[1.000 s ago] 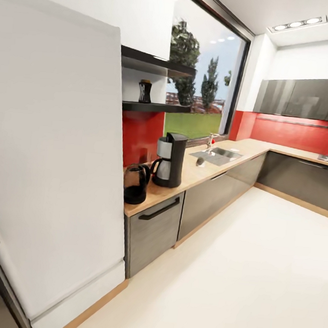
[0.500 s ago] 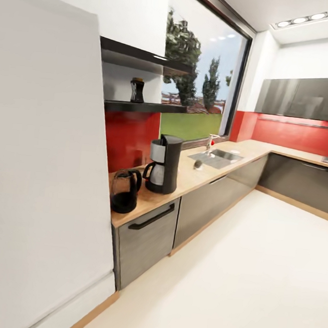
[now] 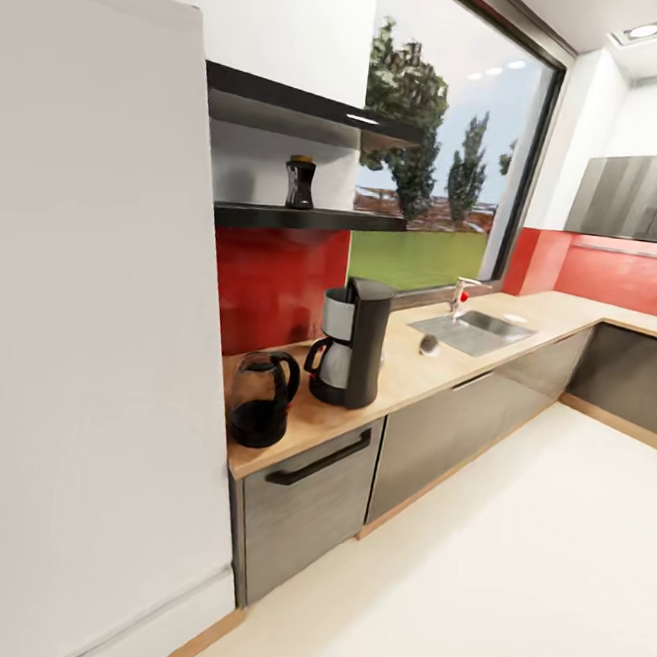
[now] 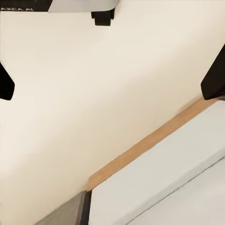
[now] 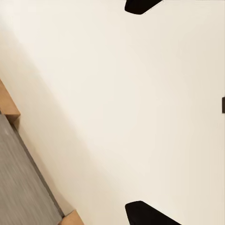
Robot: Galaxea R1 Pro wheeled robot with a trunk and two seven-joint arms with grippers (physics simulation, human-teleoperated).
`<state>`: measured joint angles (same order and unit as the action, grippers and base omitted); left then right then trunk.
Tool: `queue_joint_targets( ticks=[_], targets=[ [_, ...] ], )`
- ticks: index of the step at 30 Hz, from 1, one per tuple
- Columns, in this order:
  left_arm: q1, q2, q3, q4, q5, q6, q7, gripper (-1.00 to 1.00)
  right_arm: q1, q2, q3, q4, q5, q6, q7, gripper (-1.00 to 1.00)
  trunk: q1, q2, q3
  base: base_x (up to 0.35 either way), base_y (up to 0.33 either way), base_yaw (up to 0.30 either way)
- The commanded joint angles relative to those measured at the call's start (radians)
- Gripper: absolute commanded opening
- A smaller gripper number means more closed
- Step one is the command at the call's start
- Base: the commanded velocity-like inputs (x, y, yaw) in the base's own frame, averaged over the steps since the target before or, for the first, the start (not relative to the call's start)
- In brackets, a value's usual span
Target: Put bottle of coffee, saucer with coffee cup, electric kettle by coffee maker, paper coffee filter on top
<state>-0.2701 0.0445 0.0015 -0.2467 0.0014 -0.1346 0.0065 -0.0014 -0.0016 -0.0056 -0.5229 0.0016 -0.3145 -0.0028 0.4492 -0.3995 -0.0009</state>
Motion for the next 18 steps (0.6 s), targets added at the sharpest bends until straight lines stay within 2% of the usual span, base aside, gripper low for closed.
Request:
queue_joint_targets(
  ticks=[1,7,18],
  targets=[
    [0.0,0.0,0.0,0.001,0.0,-0.004,0.001,1.0,0.0,0.0,-0.001,0.001,0.0,-0.003,0.0,1.0,0.001,0.0,0.0,0.29,-0.184,0.1],
    [0.0,0.0,0.0,0.001,0.0,-0.006,0.003,1.0,0.0,-0.004,0.0,0.006,0.004,-0.004,0.0,1.0,0.001,0.0,0.0,0.269,-0.216,0.032],
    [0.0,0.0,0.0,0.001,0.0,-0.006,0.006,1.0,0.0,-0.006,0.0,0.008,0.005,-0.005,-0.001,1.0,0.001,0.0,0.0,0.17,-0.287,0.001]
  ],
)
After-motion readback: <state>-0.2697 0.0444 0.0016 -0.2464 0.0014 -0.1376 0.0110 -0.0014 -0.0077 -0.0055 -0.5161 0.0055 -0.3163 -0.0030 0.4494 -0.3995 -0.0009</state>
